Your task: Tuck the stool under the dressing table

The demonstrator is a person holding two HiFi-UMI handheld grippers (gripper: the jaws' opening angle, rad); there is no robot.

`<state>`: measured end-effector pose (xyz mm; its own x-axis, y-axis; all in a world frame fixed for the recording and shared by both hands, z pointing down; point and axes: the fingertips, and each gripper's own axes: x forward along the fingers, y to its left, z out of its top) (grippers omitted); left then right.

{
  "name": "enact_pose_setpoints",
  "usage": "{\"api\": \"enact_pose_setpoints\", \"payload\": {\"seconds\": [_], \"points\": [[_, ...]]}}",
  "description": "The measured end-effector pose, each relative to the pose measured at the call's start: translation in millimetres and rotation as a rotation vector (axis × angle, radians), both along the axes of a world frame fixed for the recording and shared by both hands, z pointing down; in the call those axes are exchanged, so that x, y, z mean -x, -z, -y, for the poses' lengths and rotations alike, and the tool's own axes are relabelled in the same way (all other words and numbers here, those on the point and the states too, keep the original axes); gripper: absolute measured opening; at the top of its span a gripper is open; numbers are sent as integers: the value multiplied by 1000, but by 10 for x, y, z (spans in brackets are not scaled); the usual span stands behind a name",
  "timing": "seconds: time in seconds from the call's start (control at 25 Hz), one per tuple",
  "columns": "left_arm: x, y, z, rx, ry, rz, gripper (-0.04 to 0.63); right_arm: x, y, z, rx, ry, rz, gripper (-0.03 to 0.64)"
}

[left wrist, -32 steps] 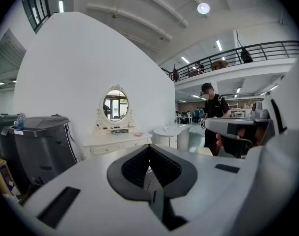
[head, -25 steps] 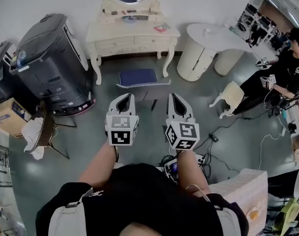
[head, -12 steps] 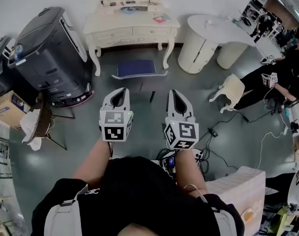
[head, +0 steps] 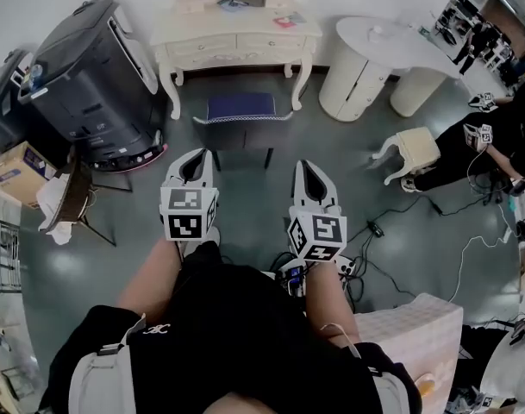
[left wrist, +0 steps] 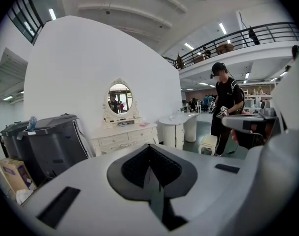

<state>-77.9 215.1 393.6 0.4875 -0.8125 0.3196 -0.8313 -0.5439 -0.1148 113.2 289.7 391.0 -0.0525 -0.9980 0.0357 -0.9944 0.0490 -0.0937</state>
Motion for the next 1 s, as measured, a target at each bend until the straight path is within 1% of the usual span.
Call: {"api": "enact_pose_setpoints", "payload": {"seconds": [0.08, 0.2, 0.4, 0.6, 0.76, 1.0], "points": [[46, -58, 65, 14, 19, 5, 6, -7, -25, 44, 11, 12, -15, 8], [64, -108, 161, 38, 34, -20, 6, -36, -92, 141, 33, 18, -17, 8], [-23, -155, 312, 35, 21, -54, 6, -12, -186, 375, 62, 26, -34, 8], [-96, -269, 582, 51, 5, -68, 6, 58, -219, 726, 86, 51, -84, 8], [-84, -437, 977, 101, -4, -61, 6, 45, -321, 1128, 133, 60, -109, 8], [-108, -734, 1522, 185, -35, -52, 6, 7, -595, 1751, 234, 81, -145, 8]]}}
